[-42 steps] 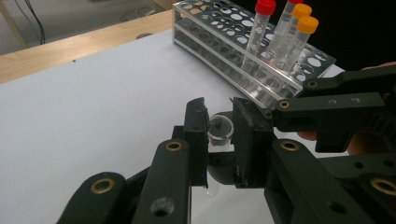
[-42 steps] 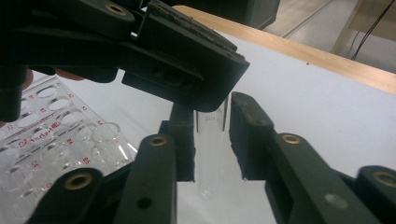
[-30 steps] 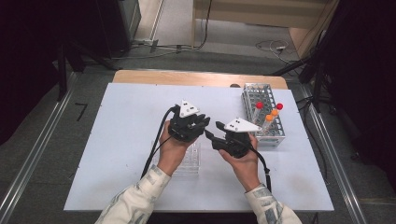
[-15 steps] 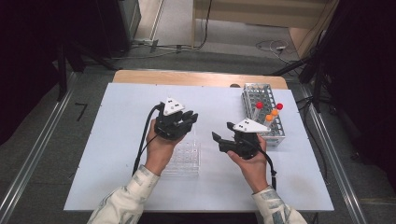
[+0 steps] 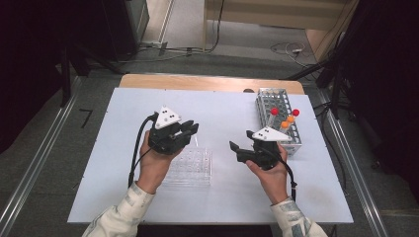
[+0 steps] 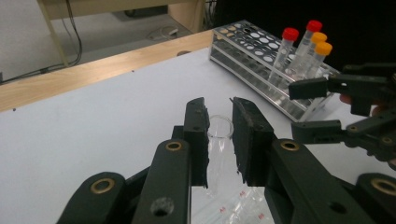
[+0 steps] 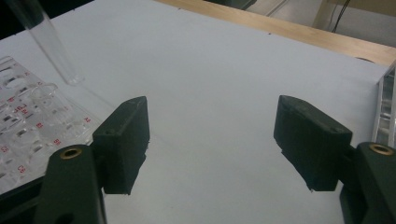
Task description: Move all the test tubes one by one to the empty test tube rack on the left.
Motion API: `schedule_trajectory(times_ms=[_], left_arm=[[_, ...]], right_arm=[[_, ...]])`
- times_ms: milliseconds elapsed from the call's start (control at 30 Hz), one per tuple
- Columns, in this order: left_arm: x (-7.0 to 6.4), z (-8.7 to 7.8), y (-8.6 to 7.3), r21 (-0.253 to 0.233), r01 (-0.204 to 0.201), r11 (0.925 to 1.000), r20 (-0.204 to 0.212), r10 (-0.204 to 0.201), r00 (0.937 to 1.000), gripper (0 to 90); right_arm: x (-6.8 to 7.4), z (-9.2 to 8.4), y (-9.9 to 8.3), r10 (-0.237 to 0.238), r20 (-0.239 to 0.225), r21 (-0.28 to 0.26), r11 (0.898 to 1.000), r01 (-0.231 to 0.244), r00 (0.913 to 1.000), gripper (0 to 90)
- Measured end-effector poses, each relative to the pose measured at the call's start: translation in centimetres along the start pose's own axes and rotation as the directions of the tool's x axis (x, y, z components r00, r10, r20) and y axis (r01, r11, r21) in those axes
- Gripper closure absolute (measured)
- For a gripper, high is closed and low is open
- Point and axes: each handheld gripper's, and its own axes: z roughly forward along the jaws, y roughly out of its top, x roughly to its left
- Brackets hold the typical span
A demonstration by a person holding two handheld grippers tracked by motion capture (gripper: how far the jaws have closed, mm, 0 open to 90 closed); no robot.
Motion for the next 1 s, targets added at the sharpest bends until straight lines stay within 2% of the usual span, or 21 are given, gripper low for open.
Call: schedule_trajectory(times_ms=[167, 200, 300, 367, 533, 1000], left_arm=[[-0.7, -0.5, -0.3, 0.008, -0.017, 0.9998, 0.016, 0.017, 0.9997, 76.7], [-0.8, -0.6, -0.4, 0.013, -0.021, 0.9997, 0.016, 0.021, 0.9996, 76.7], [-1.1, -0.6, -0.6, 0.025, -0.026, 0.9993, 0.016, 0.025, 0.9996, 76.7], [-1.2, -0.7, -0.7, 0.028, -0.027, 0.9993, 0.018, 0.026, 0.9995, 76.7], [-1.4, -0.6, -1.0, 0.038, -0.042, 0.9984, 0.013, 0.042, 0.999, 76.7], [-2.0, 0.2, -2.1, 0.063, -0.064, 0.996, 0.007, 0.064, 0.9979, 76.6]], right_arm=[[0.1, -0.1, 0.0, -0.007, 0.019, 0.0, 1.0, 0.007, 0.9998, 25.1], [0.2, -0.2, 0.0, -0.01, 0.023, -0.002, 1.0, 0.01, 0.9997, 27.5], [0.2, -0.3, 0.0, -0.015, 0.001, -0.009, 1.0, 0.015, 0.9999, 29.6], [0.3, -0.3, 0.0, -0.022, 0.0, -0.01, 1.0, 0.022, 0.9998, 28.1], [0.1, -0.2, -0.1, -0.002, -0.015, 0.003, 1.0, 0.002, 0.9999, 25.5], [-0.1, -0.5, 0.0, 0.007, -0.007, -0.003, 1.0, -0.007, 1.0, 18.2]])
